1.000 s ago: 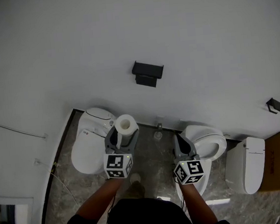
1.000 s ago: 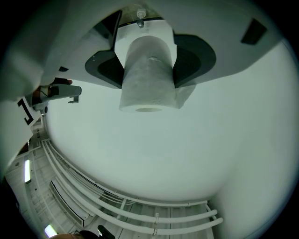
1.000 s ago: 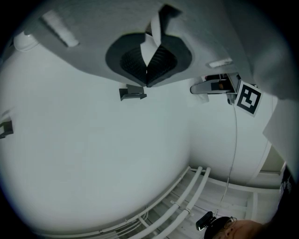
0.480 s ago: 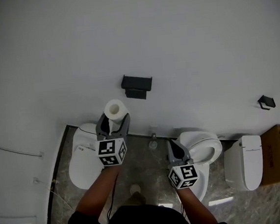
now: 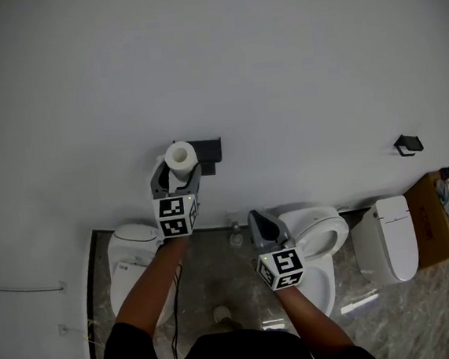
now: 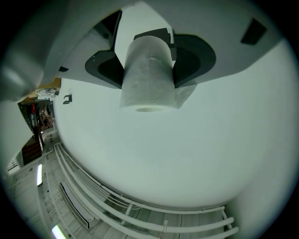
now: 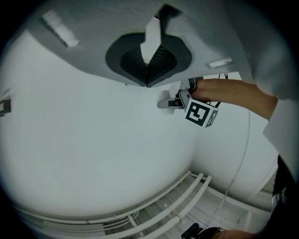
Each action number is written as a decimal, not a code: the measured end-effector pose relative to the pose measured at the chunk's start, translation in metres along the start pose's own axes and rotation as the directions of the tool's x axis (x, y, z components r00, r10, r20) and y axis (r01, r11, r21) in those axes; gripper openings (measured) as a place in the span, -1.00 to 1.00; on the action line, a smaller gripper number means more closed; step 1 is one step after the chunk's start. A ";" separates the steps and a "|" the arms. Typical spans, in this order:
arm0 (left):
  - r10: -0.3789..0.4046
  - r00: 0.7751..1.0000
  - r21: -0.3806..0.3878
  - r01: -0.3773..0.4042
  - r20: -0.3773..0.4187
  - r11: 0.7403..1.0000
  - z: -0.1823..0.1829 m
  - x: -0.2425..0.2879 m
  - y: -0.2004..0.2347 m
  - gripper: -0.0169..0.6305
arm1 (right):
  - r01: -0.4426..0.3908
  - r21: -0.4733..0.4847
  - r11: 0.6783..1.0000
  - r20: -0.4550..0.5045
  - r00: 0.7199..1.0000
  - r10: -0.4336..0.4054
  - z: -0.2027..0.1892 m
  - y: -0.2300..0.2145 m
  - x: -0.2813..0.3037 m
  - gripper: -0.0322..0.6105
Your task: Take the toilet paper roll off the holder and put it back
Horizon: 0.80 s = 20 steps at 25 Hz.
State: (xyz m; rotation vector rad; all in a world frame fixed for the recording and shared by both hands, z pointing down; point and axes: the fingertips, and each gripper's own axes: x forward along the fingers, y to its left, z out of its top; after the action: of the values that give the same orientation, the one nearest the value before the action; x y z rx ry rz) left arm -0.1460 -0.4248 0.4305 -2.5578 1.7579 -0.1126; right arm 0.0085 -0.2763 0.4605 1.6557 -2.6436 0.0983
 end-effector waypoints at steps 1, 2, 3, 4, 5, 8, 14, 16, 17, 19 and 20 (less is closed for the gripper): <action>-0.014 1.000 0.017 0.014 -0.003 1.000 -0.003 0.010 0.000 0.09 | 0.002 -0.019 1.000 -0.001 1.000 -0.003 0.002 0.001 0.009 -0.90; -0.025 1.000 0.039 0.025 -0.007 0.999 -0.006 0.020 -0.001 0.09 | 0.004 -0.035 0.999 -0.002 1.000 -0.004 0.004 0.002 0.016 -0.90; -0.034 0.999 0.058 0.034 -0.009 0.998 -0.010 0.029 -0.001 0.09 | 0.006 -0.047 0.999 -0.003 1.000 -0.007 0.005 0.003 0.024 -0.90; -0.039 0.999 0.068 0.040 -0.011 0.997 -0.014 0.040 -0.001 0.09 | 0.010 -0.054 0.998 -0.003 1.000 -0.010 0.006 0.003 0.030 -0.90; -0.043 0.999 0.067 0.044 -0.014 0.997 -0.019 0.051 0.001 0.09 | 0.015 -0.056 0.998 -0.004 1.000 -0.016 0.007 0.001 0.037 -0.90; -0.048 0.998 0.052 0.050 -0.040 0.997 -0.035 0.082 0.009 0.09 | 0.044 -0.035 0.998 -0.018 0.999 -0.045 0.002 -0.006 0.052 -0.90; -0.065 0.994 -0.063 0.059 -0.088 0.996 -0.058 0.124 0.026 0.09 | 0.087 -0.025 0.996 -0.045 0.995 -0.088 -0.004 -0.022 0.077 -0.90; -0.067 0.993 -0.099 0.058 -0.100 0.993 -0.064 0.135 0.030 0.09 | 0.094 -0.026 0.995 -0.051 0.994 -0.095 -0.007 -0.024 0.083 -0.90; -0.067 0.992 -0.106 0.056 -0.106 0.993 -0.067 0.139 0.031 0.09 | 0.094 -0.026 0.995 -0.056 0.994 -0.096 -0.010 -0.024 0.085 -0.90; -0.064 0.991 -0.102 0.051 -0.121 0.993 -0.074 0.145 0.031 0.09 | 0.096 -0.027 0.995 -0.066 0.993 -0.098 -0.015 -0.024 0.085 -0.90; -0.062 0.990 -0.096 0.050 -0.131 0.994 -0.078 0.147 0.030 0.09 | 0.100 -0.026 0.995 -0.070 0.992 -0.101 -0.017 -0.026 0.085 -0.90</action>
State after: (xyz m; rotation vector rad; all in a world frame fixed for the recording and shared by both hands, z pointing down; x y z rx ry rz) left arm -0.1275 -0.5720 0.5118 -2.7259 1.7754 -0.2133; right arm -0.0058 -0.3631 0.4831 1.7404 -2.4955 0.1232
